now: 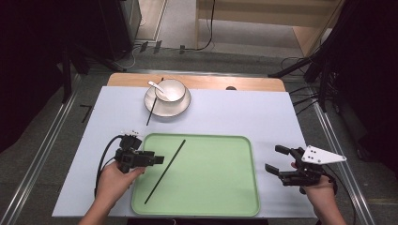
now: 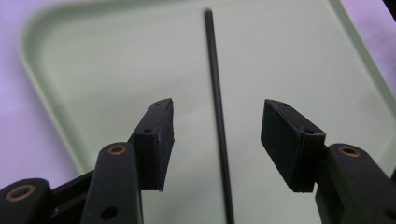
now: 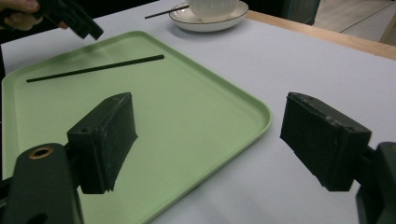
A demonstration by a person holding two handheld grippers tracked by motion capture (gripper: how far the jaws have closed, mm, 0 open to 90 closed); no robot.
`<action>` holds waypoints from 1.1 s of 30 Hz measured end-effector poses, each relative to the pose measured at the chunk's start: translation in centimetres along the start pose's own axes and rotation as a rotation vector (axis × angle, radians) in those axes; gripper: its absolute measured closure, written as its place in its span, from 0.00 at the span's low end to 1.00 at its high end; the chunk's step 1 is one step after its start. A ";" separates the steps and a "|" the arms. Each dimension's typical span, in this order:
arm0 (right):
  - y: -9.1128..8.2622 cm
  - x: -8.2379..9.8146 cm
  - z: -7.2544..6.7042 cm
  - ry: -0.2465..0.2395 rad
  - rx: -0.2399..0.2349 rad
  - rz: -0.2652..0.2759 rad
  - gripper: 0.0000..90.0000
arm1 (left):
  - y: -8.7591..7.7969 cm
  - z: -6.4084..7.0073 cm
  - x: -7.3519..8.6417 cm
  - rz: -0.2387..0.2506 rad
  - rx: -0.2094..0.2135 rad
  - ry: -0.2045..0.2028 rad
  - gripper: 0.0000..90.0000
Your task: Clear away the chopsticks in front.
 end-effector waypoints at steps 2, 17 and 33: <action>-0.1 0.0 0.0 0.003 0.000 0.004 0.20 | -0.3 -0.4 -1.2 0.014 -0.017 0.019 0.48; 0.0 0.0 0.0 0.002 -0.005 0.002 0.20 | -0.7 -4.5 -8.5 0.095 -0.084 -0.011 0.44; 0.0 0.0 0.0 0.009 -0.006 0.005 0.20 | 3.4 -8.9 -13.6 0.043 -0.178 -0.028 0.47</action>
Point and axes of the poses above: each handheld gripper's, and its own axes: y roughly forward along the jaws, x roughly out of its underside, z roughly to its right, the point moved 4 cm from there along y, roughly forward along the jaws, and after that the axes turned 10 degrees about -x, right-handed, at the moved point
